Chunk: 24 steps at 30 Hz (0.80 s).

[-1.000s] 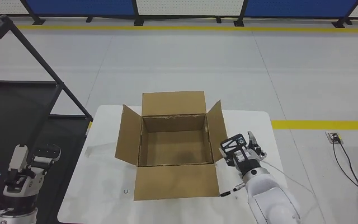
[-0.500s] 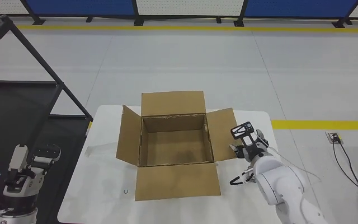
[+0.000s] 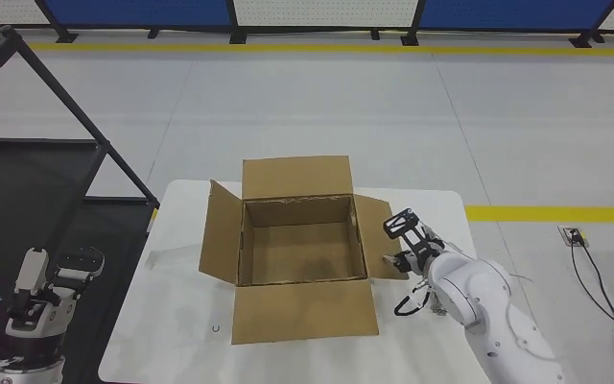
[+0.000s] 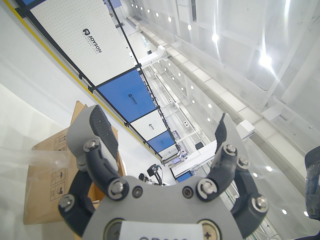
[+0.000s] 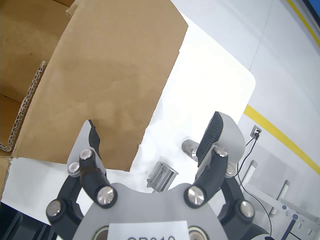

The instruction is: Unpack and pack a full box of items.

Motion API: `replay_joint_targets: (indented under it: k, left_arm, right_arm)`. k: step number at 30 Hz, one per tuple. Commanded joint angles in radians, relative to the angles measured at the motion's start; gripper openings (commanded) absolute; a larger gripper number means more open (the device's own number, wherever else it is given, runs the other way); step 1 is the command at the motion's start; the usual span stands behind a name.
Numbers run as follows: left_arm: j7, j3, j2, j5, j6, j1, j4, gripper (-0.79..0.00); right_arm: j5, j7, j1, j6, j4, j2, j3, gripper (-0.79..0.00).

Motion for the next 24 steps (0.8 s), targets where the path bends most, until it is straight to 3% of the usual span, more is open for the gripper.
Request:
replay_joint_targets:
  k: [1,16,24]
  left_arm:
    - [0.000,0.000,0.000,0.000,0.000,0.000,0.000,0.000]
    - [0.000,0.000,0.000,0.000,0.000,0.000,0.000,0.000]
    - [0.000,0.000,0.000,0.000,0.000,0.000,0.000,0.000]
  right_arm:
    - [0.007,0.012,0.011,-0.006,0.018,-0.002,-0.006,0.000]
    - [0.062,0.048,0.048,-0.054,0.069,-0.010,-0.019,0.000]
    - [0.055,0.081,0.015,-0.030,0.016,-0.001,0.032,0.000]
